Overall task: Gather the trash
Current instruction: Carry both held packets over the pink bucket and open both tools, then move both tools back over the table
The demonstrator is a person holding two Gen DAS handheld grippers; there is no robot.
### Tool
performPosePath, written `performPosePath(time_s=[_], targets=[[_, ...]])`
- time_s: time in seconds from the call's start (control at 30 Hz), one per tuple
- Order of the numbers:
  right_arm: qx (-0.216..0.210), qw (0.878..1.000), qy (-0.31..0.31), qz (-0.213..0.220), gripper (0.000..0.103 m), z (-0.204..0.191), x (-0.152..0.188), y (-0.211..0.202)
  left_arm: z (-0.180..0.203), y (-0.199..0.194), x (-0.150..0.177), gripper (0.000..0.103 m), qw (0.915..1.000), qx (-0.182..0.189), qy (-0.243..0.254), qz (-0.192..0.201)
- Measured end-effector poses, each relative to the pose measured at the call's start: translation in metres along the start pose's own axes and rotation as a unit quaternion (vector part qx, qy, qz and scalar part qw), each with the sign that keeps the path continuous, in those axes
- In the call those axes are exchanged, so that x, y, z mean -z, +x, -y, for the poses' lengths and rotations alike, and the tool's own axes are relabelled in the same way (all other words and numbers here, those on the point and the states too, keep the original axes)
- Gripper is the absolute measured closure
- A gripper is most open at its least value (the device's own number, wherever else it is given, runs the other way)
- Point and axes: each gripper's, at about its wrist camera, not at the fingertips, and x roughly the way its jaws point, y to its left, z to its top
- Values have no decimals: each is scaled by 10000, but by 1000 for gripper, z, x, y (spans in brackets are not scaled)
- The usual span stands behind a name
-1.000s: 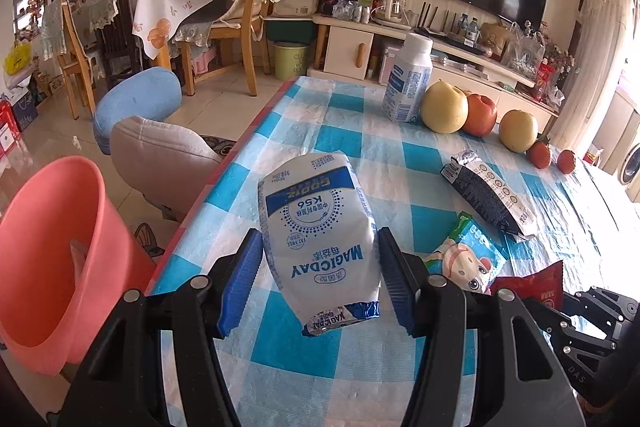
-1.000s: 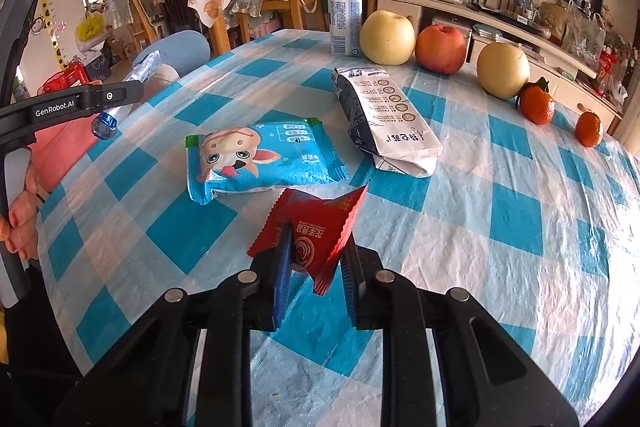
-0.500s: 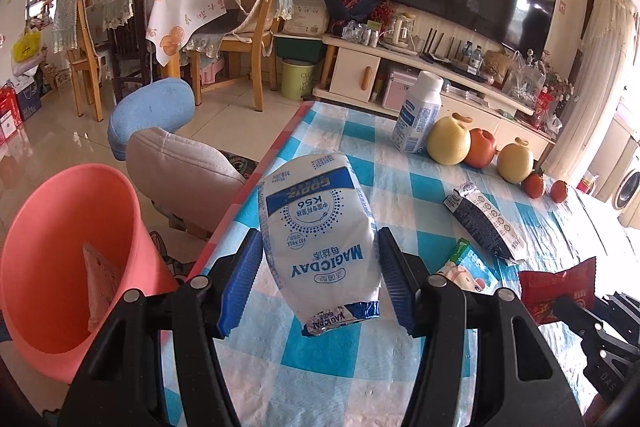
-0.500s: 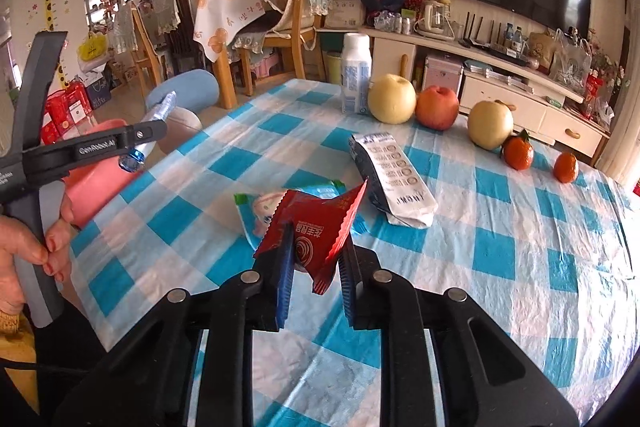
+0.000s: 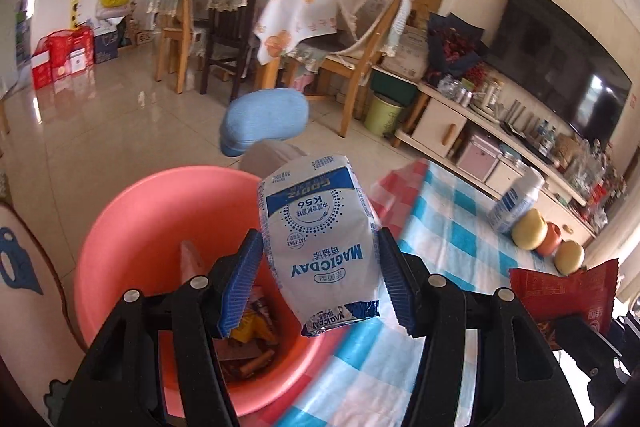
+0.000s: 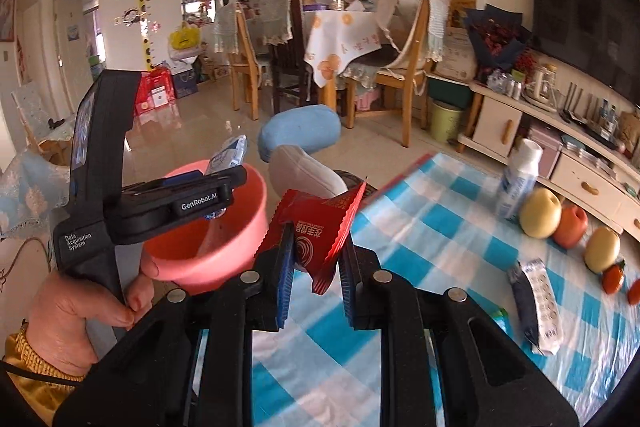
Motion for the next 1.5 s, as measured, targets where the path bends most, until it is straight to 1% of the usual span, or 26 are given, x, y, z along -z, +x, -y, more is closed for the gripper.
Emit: performPosePath(time_s=[0.17,0.23,0.3,0.37,0.43,0.47,0.5,0.53,0.57,0.6,0.63,0.67,0.7,0.73,0.83,0.87,0.9,1.0,1.1,1.27,1.4,1.5], targets=[[-392,9988,-291,-99,81,-37,-27,49,-60,11,-10,44,9967,-377,-709,-94],[-478,9979,-407,-160,81,-50,-34,67,-77,18,-13,44,9946,-514,-879,-194],[-529,9968,-541,-239,81,-61,-38,87,-88,25,-14,44,9928,-561,-1018,-281],[-543,9956,-667,-370,80,-70,-37,107,-95,29,-14,43,9921,-596,-1049,-340],[-625,9945,-657,-526,79,-73,-36,124,-98,33,-13,30,9913,-721,-1027,-401],[-646,9943,-637,-557,74,-74,-34,128,-99,36,-13,24,9907,-796,-1013,-432],[-608,9947,-613,-566,62,-74,-30,130,-98,36,-12,22,9905,-841,-992,-458],[-526,9955,-565,-543,54,-72,-29,130,-97,38,-12,22,9904,-868,-965,-479],[-449,9965,-507,-498,40,-70,-25,128,-96,38,-12,18,9904,-896,-929,-485],[-383,9973,-438,-457,34,-67,-22,125,-95,38,-12,15,9905,-935,-885,-478],[-338,9978,-370,-438,34,-64,-21,122,-92,37,-12,13,9907,-966,-834,-463],[-270,9982,-324,-438,30,-61,-19,120,-88,36,-12,13,9911,-989,-770,-450],[-155,9985,-291,-438,21,-55,-15,116,-84,35,-11,12,9914,-1006,-705,-448],[-27,9987,-267,-436,18,-52,-13,113,-80,35,-12,12,9919,-1017,-621,-450],[145,9987,-197,-457,18,-40,-2,97,-66,33,-12,10,9926,-1082,-363,-408],[228,9984,-189,-472,16,-37,2,91,-61,32,-12,10,9928,-1095,-292,-381],[330,9981,-189,-488,14,-34,7,86,-55,31,-13,9,9932,-1091,-203,-359],[561,9963,-245,-605,13,-27,22,71,-34,28,-12,9,9939,-1056,94,-287],[815,9937,-342,-695,13,-19,37,55,-12,23,-10,8,9941,-974,426,-204],[1112,9906,-321,-733,12,-4,57,24,23,14,-6,8,9944,-729,763,-107],[1265,9892,-238,-700,11,8,69,1,50,5,0,8,9933,-591,996,24],[1324,9889,-205,-637,10,15,79,-12,68,3,6,8,9920,-494,1165,15]])
